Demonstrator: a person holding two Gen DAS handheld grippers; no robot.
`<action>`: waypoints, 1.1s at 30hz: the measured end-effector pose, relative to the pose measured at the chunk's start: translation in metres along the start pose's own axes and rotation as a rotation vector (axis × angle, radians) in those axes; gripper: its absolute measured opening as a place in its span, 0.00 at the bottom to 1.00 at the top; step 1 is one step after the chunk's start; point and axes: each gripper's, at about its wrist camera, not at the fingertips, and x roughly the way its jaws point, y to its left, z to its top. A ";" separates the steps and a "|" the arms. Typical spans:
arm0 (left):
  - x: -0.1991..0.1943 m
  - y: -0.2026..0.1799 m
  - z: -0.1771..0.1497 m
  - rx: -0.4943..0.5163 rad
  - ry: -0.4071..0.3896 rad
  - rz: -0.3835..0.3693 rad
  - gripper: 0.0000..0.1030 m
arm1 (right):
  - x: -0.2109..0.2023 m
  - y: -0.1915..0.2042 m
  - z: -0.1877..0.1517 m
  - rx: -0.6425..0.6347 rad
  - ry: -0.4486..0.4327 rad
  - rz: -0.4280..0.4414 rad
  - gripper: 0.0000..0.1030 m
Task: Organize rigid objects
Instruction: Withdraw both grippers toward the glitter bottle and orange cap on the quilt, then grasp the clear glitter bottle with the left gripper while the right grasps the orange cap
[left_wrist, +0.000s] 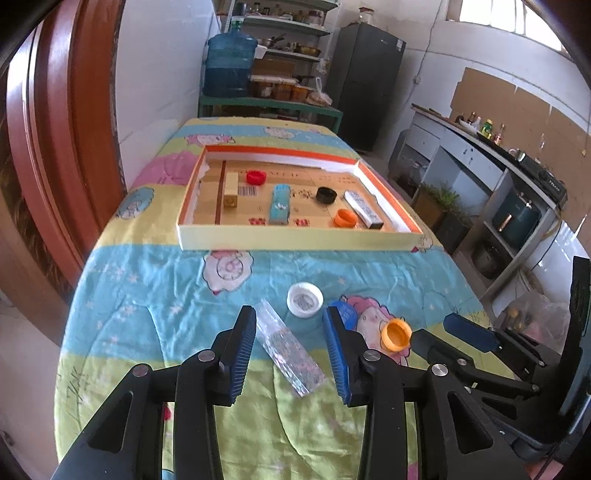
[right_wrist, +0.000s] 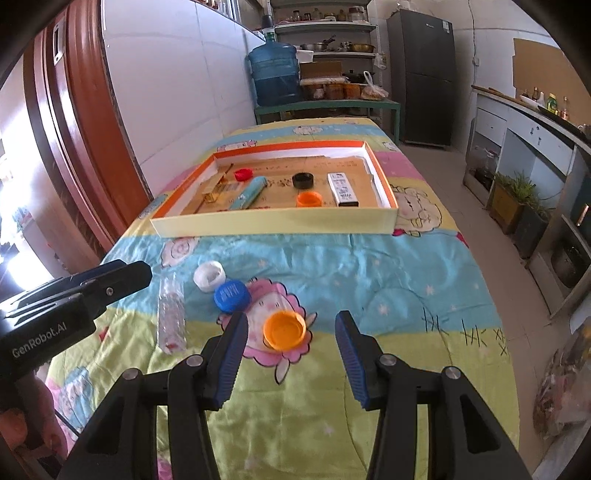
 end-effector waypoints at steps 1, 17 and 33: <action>0.003 -0.002 -0.002 0.005 0.011 0.000 0.38 | 0.002 0.001 -0.001 -0.002 0.004 0.000 0.48; 0.038 -0.005 -0.009 -0.002 0.080 0.051 0.38 | 0.025 -0.002 -0.009 0.002 0.051 0.009 0.48; 0.051 -0.002 -0.015 0.007 0.101 0.052 0.38 | 0.039 0.003 -0.004 -0.006 0.062 0.009 0.48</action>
